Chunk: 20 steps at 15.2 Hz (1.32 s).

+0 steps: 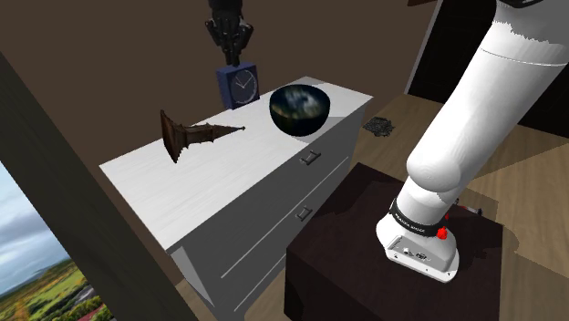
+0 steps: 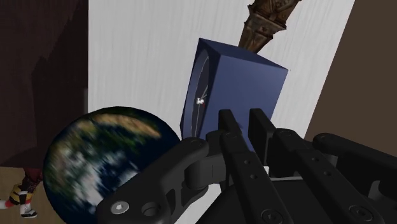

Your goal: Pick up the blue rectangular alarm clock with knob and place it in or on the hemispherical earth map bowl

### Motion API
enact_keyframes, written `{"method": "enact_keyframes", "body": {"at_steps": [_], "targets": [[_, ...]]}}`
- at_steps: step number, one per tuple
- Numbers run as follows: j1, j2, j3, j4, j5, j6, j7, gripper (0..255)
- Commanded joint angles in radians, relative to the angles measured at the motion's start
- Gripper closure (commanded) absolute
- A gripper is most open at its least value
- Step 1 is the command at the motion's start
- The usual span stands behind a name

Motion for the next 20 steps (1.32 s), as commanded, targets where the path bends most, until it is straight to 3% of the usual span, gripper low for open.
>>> {"method": "enact_keyframes", "body": {"at_steps": [1,6,10,11,12,16,20], "targets": [[0.001,0.007,0.001,0.037,-0.003,-0.030,0.003,255],[0.004,0.028,0.005,0.126,-0.012,-0.102,0.008,255],[-0.047,-0.074,-0.054,0.029,0.028,-0.097,-0.103,255],[-0.036,-0.050,-0.041,0.052,0.019,-0.099,-0.076,255],[-0.036,-0.050,-0.041,0.052,0.019,-0.099,-0.076,0],[0.002,0.192,0.000,0.235,-0.023,-0.301,0.169,0],[0.052,0.405,-0.008,0.378,0.009,-0.469,0.390,0]]}}
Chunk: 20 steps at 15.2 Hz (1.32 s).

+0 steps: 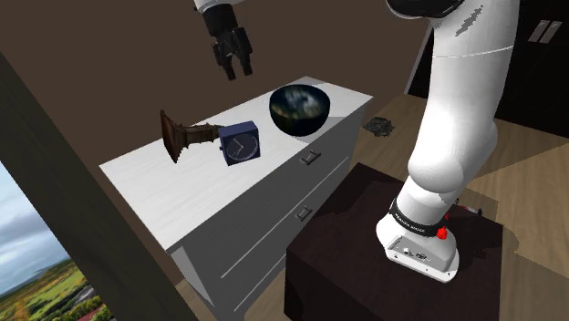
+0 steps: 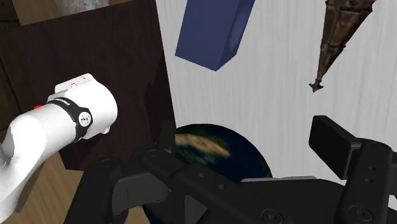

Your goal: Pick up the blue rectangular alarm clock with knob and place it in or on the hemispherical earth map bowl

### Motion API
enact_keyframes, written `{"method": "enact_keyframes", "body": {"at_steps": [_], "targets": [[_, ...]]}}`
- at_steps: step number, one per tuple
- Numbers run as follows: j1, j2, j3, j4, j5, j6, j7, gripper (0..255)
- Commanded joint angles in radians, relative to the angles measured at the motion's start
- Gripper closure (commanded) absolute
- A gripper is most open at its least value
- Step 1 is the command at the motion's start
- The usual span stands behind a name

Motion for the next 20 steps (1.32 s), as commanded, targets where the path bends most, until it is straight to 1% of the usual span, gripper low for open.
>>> {"method": "enact_keyframes", "body": {"at_steps": [1,2,9,17,18,20], "targets": [[0.022,0.105,-0.009,0.071,0.029,-0.085,0.115,0],[0.026,0.118,-0.012,0.077,0.036,-0.093,0.129,0],[0.000,0.028,-0.010,-0.138,0.060,0.035,0.106,0],[0.000,0.028,-0.010,-0.138,0.060,0.035,0.106,0],[0.000,0.028,-0.010,-0.138,0.060,0.035,0.106,255],[0.000,0.028,-0.010,-0.138,0.060,0.035,0.106,255]]}}
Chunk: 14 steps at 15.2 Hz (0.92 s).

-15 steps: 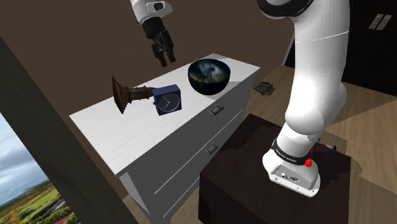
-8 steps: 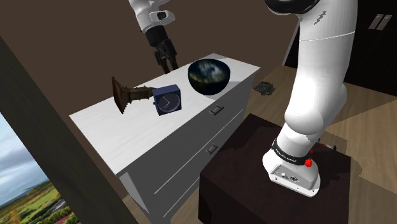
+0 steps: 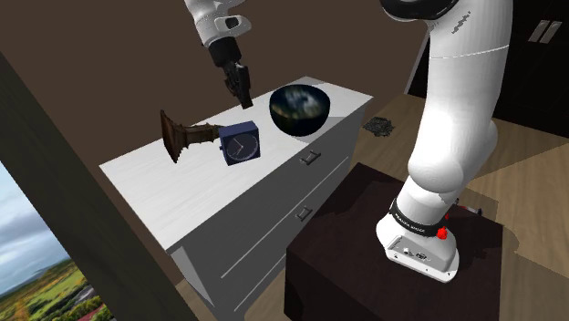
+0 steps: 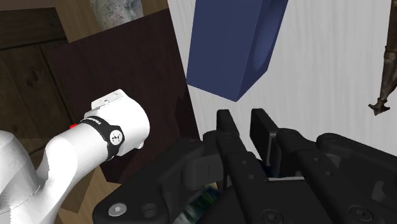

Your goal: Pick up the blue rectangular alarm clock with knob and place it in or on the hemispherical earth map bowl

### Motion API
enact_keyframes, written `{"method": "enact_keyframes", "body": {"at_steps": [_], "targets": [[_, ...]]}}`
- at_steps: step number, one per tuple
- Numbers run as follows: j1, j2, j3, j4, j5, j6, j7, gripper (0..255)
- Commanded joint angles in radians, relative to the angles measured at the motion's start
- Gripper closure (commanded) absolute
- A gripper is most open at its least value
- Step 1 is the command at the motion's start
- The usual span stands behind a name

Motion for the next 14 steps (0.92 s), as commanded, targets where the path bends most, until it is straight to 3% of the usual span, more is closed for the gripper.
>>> {"method": "enact_keyframes", "body": {"at_steps": [1,7,8,12,14], "targets": [[0.000,0.000,0.000,0.000,0.000,0.000,0.000,255],[0.000,0.000,0.000,0.000,0.000,0.000,0.000,255],[0.000,0.000,0.000,0.000,0.000,0.000,0.000,0],[0.019,-0.380,0.049,-0.507,0.013,0.533,0.031,0],[0.044,-0.493,0.076,-0.673,0.001,0.743,0.078,0]]}}
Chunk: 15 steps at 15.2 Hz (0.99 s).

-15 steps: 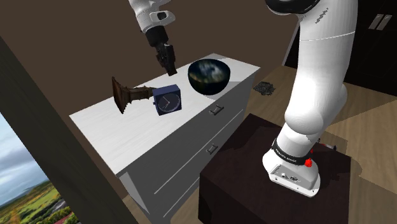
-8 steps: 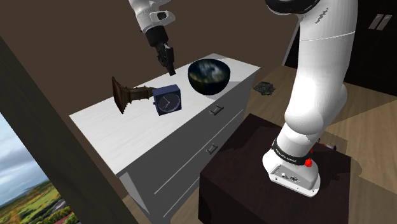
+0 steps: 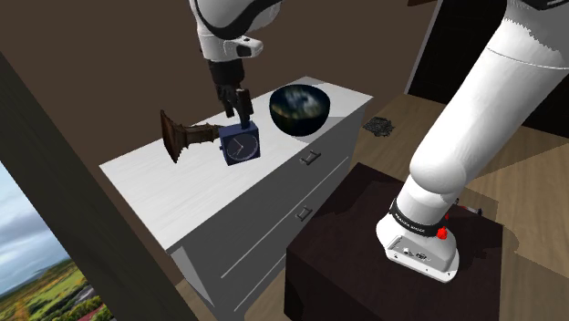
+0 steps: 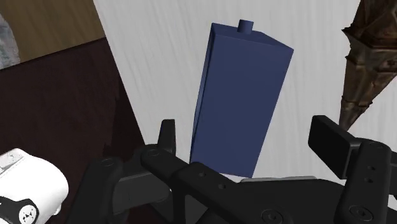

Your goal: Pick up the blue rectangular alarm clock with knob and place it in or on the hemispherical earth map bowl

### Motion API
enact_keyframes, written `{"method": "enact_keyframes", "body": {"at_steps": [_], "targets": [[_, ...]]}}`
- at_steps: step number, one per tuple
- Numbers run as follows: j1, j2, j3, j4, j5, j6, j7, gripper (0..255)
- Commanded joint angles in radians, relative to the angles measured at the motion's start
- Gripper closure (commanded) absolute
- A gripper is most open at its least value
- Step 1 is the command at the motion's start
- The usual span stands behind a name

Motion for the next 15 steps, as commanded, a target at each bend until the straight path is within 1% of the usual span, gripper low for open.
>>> {"method": "enact_keyframes", "body": {"at_steps": [1,8,15], "targets": [[0.010,-0.068,0.011,-0.109,-0.003,0.136,0.019,0],[0.010,-0.034,0.018,-0.168,-0.019,0.225,0.032,0],[0.010,-0.034,0.018,-0.167,-0.019,0.225,0.032,0]]}}
